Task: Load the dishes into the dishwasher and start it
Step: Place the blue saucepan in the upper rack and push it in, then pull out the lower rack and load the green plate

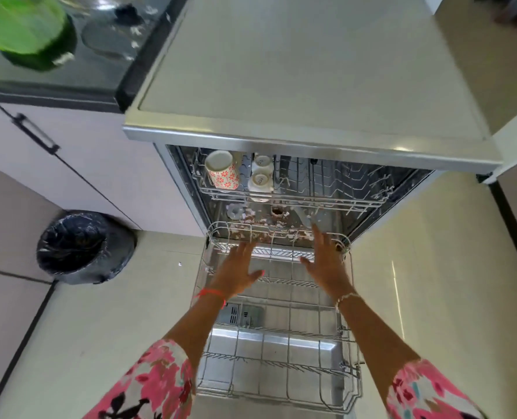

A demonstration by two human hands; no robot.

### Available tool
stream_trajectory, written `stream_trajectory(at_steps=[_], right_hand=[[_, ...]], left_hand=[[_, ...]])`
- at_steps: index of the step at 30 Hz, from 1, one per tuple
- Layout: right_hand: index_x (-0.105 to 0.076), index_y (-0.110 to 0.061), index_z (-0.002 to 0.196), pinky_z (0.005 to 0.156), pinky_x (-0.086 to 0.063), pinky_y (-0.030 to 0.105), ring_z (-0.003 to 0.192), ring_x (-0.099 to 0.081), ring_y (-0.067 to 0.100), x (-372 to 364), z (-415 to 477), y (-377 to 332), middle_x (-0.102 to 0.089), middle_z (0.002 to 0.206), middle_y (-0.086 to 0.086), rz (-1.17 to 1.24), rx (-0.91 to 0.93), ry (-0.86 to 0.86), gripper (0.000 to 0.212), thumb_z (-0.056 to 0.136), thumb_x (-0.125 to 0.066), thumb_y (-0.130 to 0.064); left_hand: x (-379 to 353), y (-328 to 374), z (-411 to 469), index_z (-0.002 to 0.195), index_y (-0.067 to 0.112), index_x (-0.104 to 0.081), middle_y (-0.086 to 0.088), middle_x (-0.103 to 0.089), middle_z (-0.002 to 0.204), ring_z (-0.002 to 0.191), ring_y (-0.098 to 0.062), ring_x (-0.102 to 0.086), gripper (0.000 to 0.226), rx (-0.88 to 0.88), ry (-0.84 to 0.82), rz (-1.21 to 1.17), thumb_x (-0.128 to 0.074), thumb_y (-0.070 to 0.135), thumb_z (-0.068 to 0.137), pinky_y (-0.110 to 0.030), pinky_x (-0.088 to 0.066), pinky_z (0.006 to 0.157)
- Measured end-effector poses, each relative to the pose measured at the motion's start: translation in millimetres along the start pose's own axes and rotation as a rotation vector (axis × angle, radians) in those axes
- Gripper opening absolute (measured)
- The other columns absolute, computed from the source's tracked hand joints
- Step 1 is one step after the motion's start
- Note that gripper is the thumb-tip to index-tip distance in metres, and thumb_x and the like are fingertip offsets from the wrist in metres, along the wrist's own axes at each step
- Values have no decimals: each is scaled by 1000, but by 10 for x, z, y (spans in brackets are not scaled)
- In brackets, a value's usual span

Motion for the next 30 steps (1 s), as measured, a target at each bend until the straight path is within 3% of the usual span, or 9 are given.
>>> stream_trajectory(at_steps=[2,4,7,10,15,22,27,30], right_hand=[[1,-17,149,113,0,38,144,-4,31,-54,-452,-96,-4,156,15,-109,23,-64,81,91,-55,-29],[-2,-16,149,110,5,31,145,-2,27,-76,-917,-204,-5,156,12,-188,26,-107,75,94,-49,-33],[-8,-13,149,115,-7,35,145,-5,26,-49,-1515,-413,-9,156,11,-276,51,-149,70,95,-46,-37],[-14,-12,147,114,-16,42,144,-10,26,30,-2013,-682,-12,155,10,-350,90,-153,66,95,-42,-42],[-24,-11,143,113,-18,34,141,-19,23,94,-2578,-1266,-24,150,8,-336,195,-163,59,95,-43,-41],[-36,-11,134,101,-36,29,120,-44,20,-98,-2459,-2345,-42,135,8,-331,357,-181,48,95,-44,-38],[-46,-3,123,101,-36,38,121,-45,30,-310,-1872,-3331,-46,129,15,-301,371,-148,41,96,-45,-33],[-42,0,130,105,-33,38,125,-41,31,-438,-1487,-3973,-41,134,16,-210,335,-120,47,97,-44,-33]], left_hand=[[-135,30,-453,145,15,-22,-11,-28,148,137,-27,-23,72,-4,-68,133,-57,41,87,-42,-23,113],[-176,115,-936,145,16,-24,-8,-27,149,139,-27,-19,71,-13,-65,196,-53,46,88,-41,-19,116],[-37,376,-1588,143,12,-28,-8,-30,148,141,-28,-19,72,-42,20,216,-42,54,86,-42,-16,117],[154,586,-2155,145,15,-23,-6,-25,151,142,-26,-13,68,-14,71,213,-51,43,89,-43,-12,117],[469,596,-2907,142,14,-27,-5,-29,149,140,-23,-19,62,38,158,214,-51,39,90,-35,-10,116],[1317,19,-3362,138,11,-34,-5,-36,143,136,-20,-26,55,111,328,209,-50,36,92,-30,-12,113],[2136,-731,-3338,134,8,-40,-8,-42,137,132,-24,-31,51,143,393,205,-53,32,90,-31,-17,111],[2744,-1208,-3252,129,10,-44,-7,-44,134,130,-24,-33,46,122,428,221,-54,32,89,-31,-18,111]])
Point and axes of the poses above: each hand's wrist, its own z-axis towards the middle knuckle, its own x-axis out of the back of the hand, y = z × x, the point moved 7 cm from there along z, towards the middle knuckle
